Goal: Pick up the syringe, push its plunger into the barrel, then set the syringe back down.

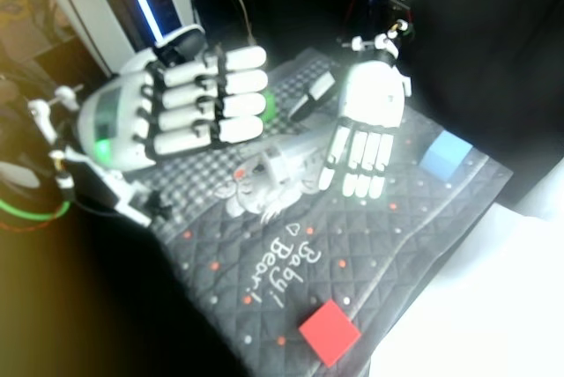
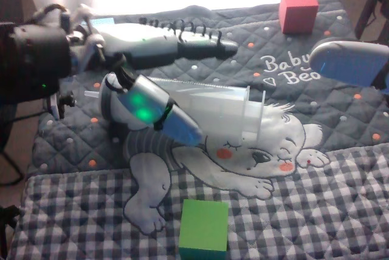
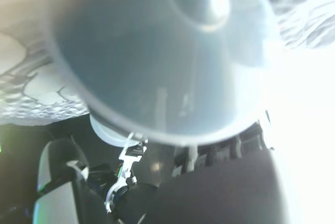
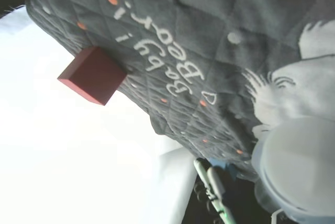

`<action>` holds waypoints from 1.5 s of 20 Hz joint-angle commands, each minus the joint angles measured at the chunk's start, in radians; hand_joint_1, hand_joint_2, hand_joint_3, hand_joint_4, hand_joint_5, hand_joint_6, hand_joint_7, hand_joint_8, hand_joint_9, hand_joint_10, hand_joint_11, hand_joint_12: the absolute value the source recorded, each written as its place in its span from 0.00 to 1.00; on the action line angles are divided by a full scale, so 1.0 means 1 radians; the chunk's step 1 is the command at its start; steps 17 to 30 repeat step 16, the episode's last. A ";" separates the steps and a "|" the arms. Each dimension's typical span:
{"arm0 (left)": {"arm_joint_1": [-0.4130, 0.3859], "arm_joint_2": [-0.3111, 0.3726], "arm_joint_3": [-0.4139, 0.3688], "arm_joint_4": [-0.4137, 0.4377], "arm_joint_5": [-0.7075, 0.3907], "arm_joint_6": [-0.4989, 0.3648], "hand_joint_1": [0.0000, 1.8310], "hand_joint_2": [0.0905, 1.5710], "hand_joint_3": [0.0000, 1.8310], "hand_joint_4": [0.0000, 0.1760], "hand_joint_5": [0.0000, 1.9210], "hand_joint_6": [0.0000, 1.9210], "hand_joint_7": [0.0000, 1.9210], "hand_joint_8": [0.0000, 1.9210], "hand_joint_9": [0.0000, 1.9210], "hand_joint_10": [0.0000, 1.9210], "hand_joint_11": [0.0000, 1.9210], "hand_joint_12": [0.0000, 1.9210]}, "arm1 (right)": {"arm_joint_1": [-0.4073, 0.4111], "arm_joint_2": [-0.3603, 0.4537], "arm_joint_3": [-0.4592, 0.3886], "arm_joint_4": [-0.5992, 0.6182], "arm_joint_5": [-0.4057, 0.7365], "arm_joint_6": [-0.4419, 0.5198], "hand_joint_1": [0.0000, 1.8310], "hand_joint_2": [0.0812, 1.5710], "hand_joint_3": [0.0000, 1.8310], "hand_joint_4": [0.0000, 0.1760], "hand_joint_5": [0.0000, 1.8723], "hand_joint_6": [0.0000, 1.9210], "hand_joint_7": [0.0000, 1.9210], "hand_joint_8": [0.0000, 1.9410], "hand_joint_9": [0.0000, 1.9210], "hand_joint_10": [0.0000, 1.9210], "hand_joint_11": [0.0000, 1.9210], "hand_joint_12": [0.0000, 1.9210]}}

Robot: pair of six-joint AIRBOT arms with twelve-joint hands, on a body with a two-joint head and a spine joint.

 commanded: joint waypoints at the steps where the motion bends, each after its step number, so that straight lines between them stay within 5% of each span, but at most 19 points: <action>1: -0.015 0.025 -0.014 -0.077 -0.068 -0.009 0.23 0.43 0.00 0.54 0.00 0.00 0.00 0.00 0.00 0.00 0.00 0.00 | 0.017 0.007 -0.003 0.012 0.126 0.002 0.00 0.55 0.01 0.00 0.00 0.00 0.00 0.00 0.00 0.00 0.00 0.00; 2: -0.023 0.050 -0.037 -0.111 -0.088 -0.009 0.24 0.43 0.00 0.67 0.00 0.00 0.00 0.00 0.00 0.00 0.00 0.00 | 0.017 0.009 -0.005 0.012 0.127 0.002 0.00 0.56 0.01 0.00 0.00 0.00 0.00 0.00 0.00 0.00 0.00 0.00; 5: -0.053 0.138 -0.117 -0.227 -0.157 -0.009 0.28 0.45 0.00 0.50 0.00 0.00 0.00 0.00 0.00 0.00 0.00 0.00 | 0.017 0.016 -0.014 0.012 0.140 0.002 0.00 0.57 0.01 0.00 0.01 0.00 0.00 0.00 0.00 0.00 0.00 0.00; 6: -0.057 0.172 -0.145 -0.280 -0.189 -0.009 0.25 0.46 0.01 0.58 0.00 0.00 0.00 0.00 0.00 0.00 0.00 0.00 | 0.017 0.017 -0.016 0.012 0.143 0.002 0.01 0.56 0.01 0.00 0.01 0.00 0.00 0.00 0.00 0.00 0.00 0.00; 7: -0.056 0.200 -0.165 -0.320 -0.215 -0.007 0.30 0.52 0.01 0.81 0.00 0.00 0.00 0.00 0.00 0.00 0.00 0.00 | 0.017 0.018 -0.017 0.012 0.145 0.002 0.04 0.56 0.00 0.00 0.01 0.00 0.00 0.00 0.00 0.00 0.00 0.00; 8: -0.054 0.220 -0.181 -0.351 -0.242 -0.007 0.30 0.64 0.01 0.76 0.00 0.00 0.00 0.00 0.00 0.00 0.00 0.00 | 0.017 0.019 -0.018 0.012 0.146 0.002 0.10 0.55 0.00 0.00 0.01 0.00 0.00 0.00 0.00 0.00 0.00 0.00; 9: -0.050 0.242 -0.199 -0.383 -0.268 -0.007 0.37 0.73 0.01 0.85 0.09 0.01 0.00 0.00 0.00 0.00 0.00 0.00 | 0.017 0.023 -0.020 0.012 0.149 0.002 0.12 0.57 0.00 0.00 0.00 0.00 0.00 0.00 0.00 0.00 0.00 0.00; 10: -0.045 0.267 -0.222 -0.424 -0.300 -0.007 0.30 0.74 0.00 0.97 0.10 0.01 0.00 0.00 0.00 0.00 0.00 0.00 | 0.017 0.027 -0.023 0.012 0.153 0.002 0.17 0.52 0.00 0.45 0.03 0.00 0.00 0.00 0.00 0.00 0.00 0.00; 11: -0.042 0.287 -0.237 -0.442 -0.331 -0.007 0.29 0.77 0.01 0.96 0.11 0.01 0.00 0.00 0.00 0.00 0.00 0.00 | 0.017 0.031 -0.026 0.012 0.156 0.002 0.21 0.49 0.00 0.68 0.05 0.01 0.00 0.00 0.00 0.00 0.00 0.00; 12: -0.042 0.308 -0.250 -0.464 -0.366 -0.008 0.17 0.75 0.00 0.99 0.02 0.00 0.00 0.00 0.00 0.00 0.00 0.00 | 0.017 0.036 -0.031 0.012 0.157 0.002 0.05 0.73 0.03 0.94 0.10 0.01 0.01 0.00 0.00 0.00 0.00 0.00; 13: -0.044 0.325 -0.259 -0.477 -0.395 0.506 0.09 0.80 0.02 0.98 0.00 0.00 0.00 0.00 0.00 0.00 0.00 0.00 | 0.017 0.043 -0.036 0.012 0.158 0.002 0.08 0.72 0.01 0.99 0.07 0.01 0.00 0.00 0.00 0.00 0.00 0.00; 14: -0.046 0.340 -0.268 -0.489 -0.423 0.506 0.02 0.82 0.03 1.00 0.02 0.01 0.00 0.00 0.00 0.00 0.00 0.00 | 0.017 0.046 -0.037 0.012 0.164 0.002 0.12 0.64 0.00 1.00 0.06 0.01 0.00 0.00 0.00 0.00 0.00 0.00; 15: -0.046 0.355 -0.274 -0.506 -0.454 0.506 0.00 0.83 0.03 1.00 0.02 0.01 0.00 0.00 0.00 0.00 0.00 0.00 | 0.017 0.047 -0.037 0.012 0.169 0.002 0.06 0.72 0.00 1.00 0.11 0.01 0.03 0.00 0.00 0.00 0.00 0.00; 16: -0.043 0.366 -0.280 -0.529 -0.492 0.506 0.00 0.83 0.03 1.00 0.02 0.01 0.00 0.00 0.00 0.00 0.00 0.00 | 0.017 0.047 -0.038 0.012 0.178 0.002 0.08 0.64 0.00 0.72 0.04 0.00 0.01 0.00 0.00 0.00 0.00 0.00; 30: -0.043 0.366 -0.280 -0.529 -0.492 0.506 0.00 0.83 0.03 1.00 0.02 0.01 0.00 0.00 0.00 0.00 0.00 0.00 | 0.017 0.047 -0.038 0.012 0.178 0.002 0.08 0.64 0.00 0.72 0.04 0.00 0.01 0.00 0.00 0.00 0.00 0.00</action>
